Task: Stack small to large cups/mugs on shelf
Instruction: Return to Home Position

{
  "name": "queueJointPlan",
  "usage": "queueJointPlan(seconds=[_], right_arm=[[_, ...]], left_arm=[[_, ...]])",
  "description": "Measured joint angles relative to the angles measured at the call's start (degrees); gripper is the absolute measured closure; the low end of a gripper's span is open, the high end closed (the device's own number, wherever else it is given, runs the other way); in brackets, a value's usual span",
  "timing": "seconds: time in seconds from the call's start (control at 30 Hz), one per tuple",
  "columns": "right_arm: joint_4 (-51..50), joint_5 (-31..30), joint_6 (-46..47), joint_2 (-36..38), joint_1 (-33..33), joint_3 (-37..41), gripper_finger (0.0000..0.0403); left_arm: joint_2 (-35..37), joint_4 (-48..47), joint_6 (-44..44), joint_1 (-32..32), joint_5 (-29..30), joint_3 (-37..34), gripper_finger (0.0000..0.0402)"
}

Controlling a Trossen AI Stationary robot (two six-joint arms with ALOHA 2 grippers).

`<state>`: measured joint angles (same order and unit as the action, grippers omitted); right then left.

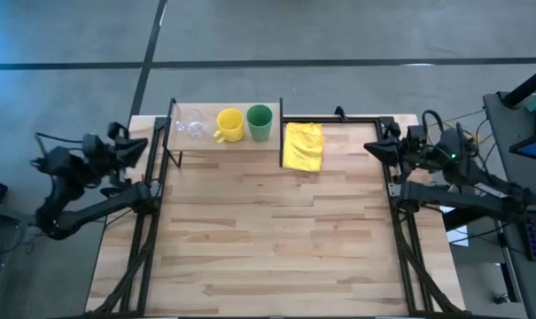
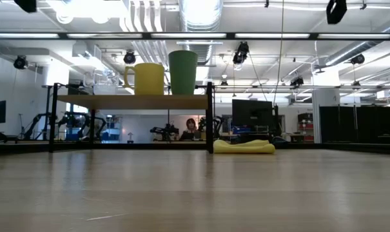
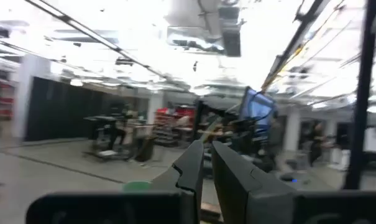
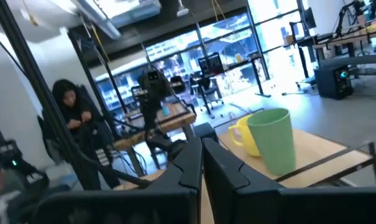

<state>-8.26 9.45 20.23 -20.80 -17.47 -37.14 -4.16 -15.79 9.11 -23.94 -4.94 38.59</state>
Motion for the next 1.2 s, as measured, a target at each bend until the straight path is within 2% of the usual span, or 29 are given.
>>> queueJointPlan(seconds=[0.13, 0.3, 0.67, 0.93, 1.07, 1.2], right_arm=[[4.2, 0.0, 2.0, 2.8, 0.0, 5.8, 0.0394], [4.3, 0.0, 2.5, 5.6, 0.0, 10.0, 0.0394], [5.1, -0.5, 3.5, 11.2, 0.0, 17.4, 0.0394], [15.1, -0.6, 6.8, 17.1, 0.0, 27.4, 0.0394], [15.3, -0.6, 9.1, 20.7, 0.0, 29.6, 0.0394], [15.9, -0.5, 9.3, 20.4, 0.0, 30.4, 0.0394]], left_arm=[[2.4, 5.7, 4.9, 0.0, -0.8, -7.7, 0.0381], [2.0, 12.2, 7.0, 0.0, -0.9, -14.3, 0.0381], [2.1, 16.3, 12.0, 0.0, -2.5, -24.2, 0.0381], [2.3, 22.7, 13.4, 0.0, -2.6, -30.6, 0.0381], [2.4, 29.7, 16.0, 0.0, -2.5, -34.2, 0.0381], [2.4, 35.4, 16.2, 0.0, -2.5, -37.9, 0.0381]])
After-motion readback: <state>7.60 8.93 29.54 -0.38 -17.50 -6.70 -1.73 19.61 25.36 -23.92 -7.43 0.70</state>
